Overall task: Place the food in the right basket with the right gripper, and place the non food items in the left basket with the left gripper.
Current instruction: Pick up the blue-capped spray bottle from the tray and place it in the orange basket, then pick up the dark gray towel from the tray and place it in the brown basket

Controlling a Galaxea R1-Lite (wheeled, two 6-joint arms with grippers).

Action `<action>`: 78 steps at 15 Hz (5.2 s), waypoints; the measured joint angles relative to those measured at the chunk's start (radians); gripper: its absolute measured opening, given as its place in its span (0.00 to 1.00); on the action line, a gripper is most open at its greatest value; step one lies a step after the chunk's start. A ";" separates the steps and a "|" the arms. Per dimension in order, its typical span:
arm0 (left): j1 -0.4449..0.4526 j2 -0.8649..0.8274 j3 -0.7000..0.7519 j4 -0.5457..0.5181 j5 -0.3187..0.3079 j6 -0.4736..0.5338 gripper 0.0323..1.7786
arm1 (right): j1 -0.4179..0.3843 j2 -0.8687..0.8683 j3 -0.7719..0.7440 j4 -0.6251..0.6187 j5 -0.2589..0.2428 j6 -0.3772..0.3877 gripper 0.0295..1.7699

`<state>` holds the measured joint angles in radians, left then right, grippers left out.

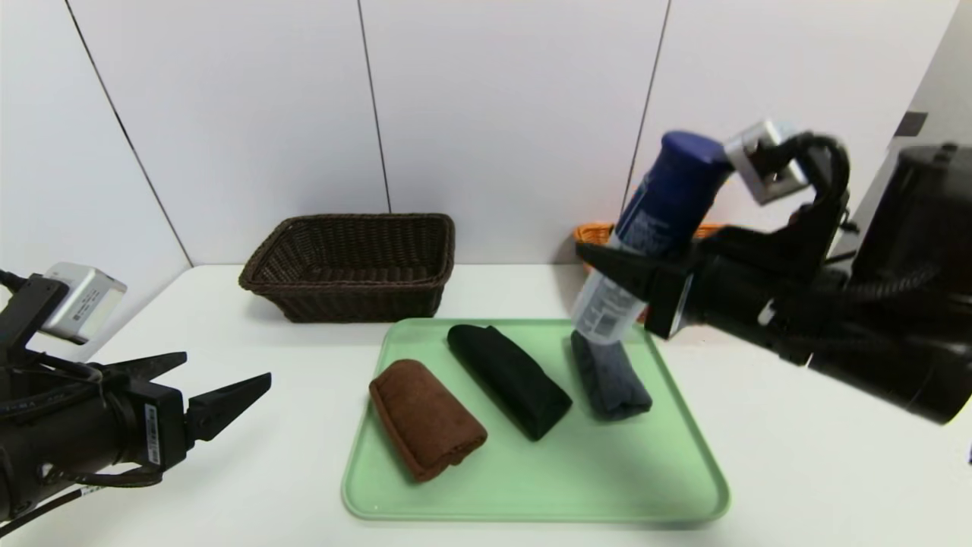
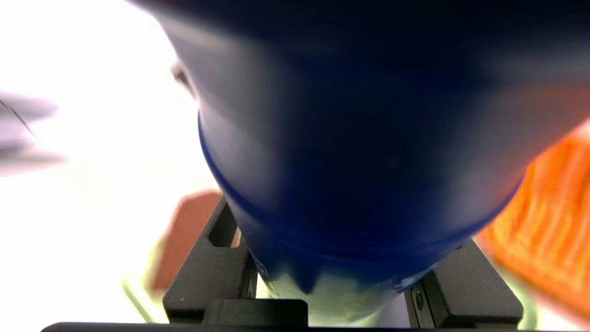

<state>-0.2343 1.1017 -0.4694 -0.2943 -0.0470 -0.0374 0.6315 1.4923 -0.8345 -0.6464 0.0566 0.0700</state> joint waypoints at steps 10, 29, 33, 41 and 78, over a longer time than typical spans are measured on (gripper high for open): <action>-0.024 0.014 -0.011 -0.001 0.009 -0.001 0.95 | -0.351 0.190 -0.680 0.481 0.120 0.063 0.45; -0.036 0.059 -0.046 -0.001 0.009 -0.010 0.95 | -0.480 0.615 -0.660 0.231 -0.018 -0.013 0.45; -0.036 0.059 -0.046 -0.001 0.009 -0.008 0.95 | -0.480 0.641 -0.626 0.186 -0.019 -0.015 0.45; -0.036 0.059 -0.049 -0.001 0.009 -0.007 0.95 | -0.477 0.704 -0.599 0.108 -0.039 -0.016 0.45; -0.058 0.016 -0.313 0.316 0.054 -0.050 0.95 | -0.392 0.116 -0.858 0.989 -0.067 -0.125 0.95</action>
<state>-0.2919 1.1181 -0.7826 0.0219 0.0072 -0.0879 0.2394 1.6083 -1.6928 0.3423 -0.0109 -0.0551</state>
